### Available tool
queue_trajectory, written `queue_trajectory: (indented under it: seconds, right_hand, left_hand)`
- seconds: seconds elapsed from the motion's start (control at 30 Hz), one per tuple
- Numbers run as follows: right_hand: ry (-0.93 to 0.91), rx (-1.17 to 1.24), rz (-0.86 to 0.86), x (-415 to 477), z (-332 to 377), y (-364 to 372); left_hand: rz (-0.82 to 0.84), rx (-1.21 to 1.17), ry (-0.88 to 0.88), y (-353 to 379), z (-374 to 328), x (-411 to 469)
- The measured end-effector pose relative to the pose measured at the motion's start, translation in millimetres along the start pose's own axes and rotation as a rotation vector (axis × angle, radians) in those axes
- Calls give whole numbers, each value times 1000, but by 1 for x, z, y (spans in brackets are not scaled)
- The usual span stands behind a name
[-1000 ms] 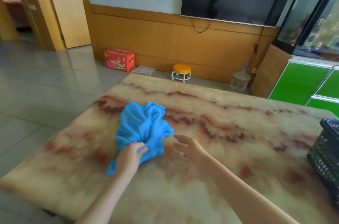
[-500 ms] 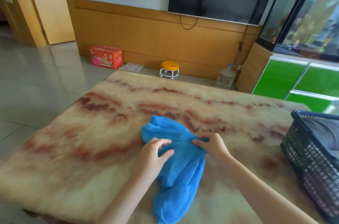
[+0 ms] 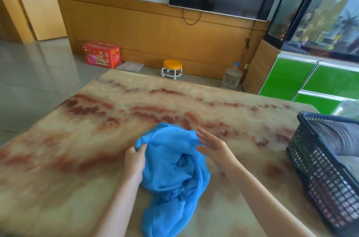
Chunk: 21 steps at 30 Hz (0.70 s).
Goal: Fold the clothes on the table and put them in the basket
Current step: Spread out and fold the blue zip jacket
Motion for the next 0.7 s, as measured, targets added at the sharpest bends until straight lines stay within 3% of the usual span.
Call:
queue_trajectory:
  seconds: [0.1,0.2,0.4,0.5,0.57,0.63,0.7]
  right_hand:
    - [44,-244,57,7,-18,8]
    - [122,-362,93,14,-44,23]
    - [88,-133,-265,27,-36,-8]
    - [34,-99,-310,43,1,-17]
    - [26,28,-359,56,25,-20]
    - [8,67,-372,70,47,-20]
    - [32,-60,-275,84,52,-9]
  left_hand:
    - [-52,-82,-91,-9,-4,8]
    - [12,8,-56,-6,-17,13]
    - [365,216,-48,13,-23,5]
    - [316,603,145,10,-26,8]
    - [263,694,354,17,-41,-6]
    - [346,740,568,37,-51,-26]
    - [438,883,590,50,-37,-34]
Point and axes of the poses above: each hand's wrist, its own x-axis towards the middle knuckle, its own y-axis out of the palm, z = x × y, the point moved 9 cm from there along x, towards the middle knuckle, and after that the axes turned 3 degrees about -x, right-handed, at the moved point
